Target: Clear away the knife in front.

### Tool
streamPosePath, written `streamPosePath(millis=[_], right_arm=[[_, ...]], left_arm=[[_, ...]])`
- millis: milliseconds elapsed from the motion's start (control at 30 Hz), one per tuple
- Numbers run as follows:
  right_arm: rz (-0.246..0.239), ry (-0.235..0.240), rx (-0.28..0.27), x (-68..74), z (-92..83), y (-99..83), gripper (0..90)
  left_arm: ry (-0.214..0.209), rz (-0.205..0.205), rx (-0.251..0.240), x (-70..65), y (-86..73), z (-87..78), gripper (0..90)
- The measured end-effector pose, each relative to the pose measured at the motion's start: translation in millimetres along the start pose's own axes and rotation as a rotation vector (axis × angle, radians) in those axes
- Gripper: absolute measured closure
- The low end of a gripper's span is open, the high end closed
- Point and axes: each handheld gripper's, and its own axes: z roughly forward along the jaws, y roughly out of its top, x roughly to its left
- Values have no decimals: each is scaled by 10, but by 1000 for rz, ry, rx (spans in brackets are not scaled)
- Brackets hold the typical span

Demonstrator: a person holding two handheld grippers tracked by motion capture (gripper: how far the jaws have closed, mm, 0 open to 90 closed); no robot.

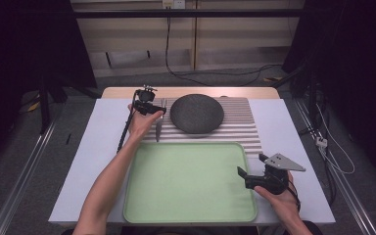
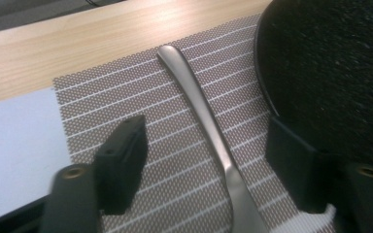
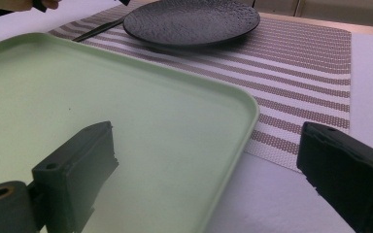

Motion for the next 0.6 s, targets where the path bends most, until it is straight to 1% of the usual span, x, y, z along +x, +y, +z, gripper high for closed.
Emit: streamPosePath(millis=[67,133,167,200,233,300,333,367,400,433,500,567,600], right_arm=[[1,1,1,-1,-1,0,67],[2,2,1,-3,-2,0,67],[8,3,-2,0,-4,0,67],[10,3,-4,0,-7,1,67],[7,2,-3,-1,-10,1,68],[5,3,-3,-2,-12,-1,68],[4,4,-3,-2,-12,-1,68],[4,4,-3,-2,-13,-1,68],[3,5,-3,-3,-13,-2,68],[4,5,-3,-3,-12,-2,68],[7,6,-3,0,-9,-2,68],[5,6,-2,3,-9,-1,68],[6,7,-2,4,-8,-2,68]], left_arm=[[11,9,15,-7,27,54,390],[38,13,14,-22,48,90,452],[32,11,8,-21,60,102,475],[24,-10,7,-21,72,114,506],[30,-14,12,-34,86,131,518],[23,-3,33,-60,106,166,566],[26,4,41,-73,110,173,566],[31,10,60,-87,111,184,586],[41,15,74,-99,106,196,626],[37,10,80,-103,97,205,634],[37,11,108,-106,84,228,682],[32,-7,114,-97,83,234,698],[26,-5,122,-93,95,239,700]])
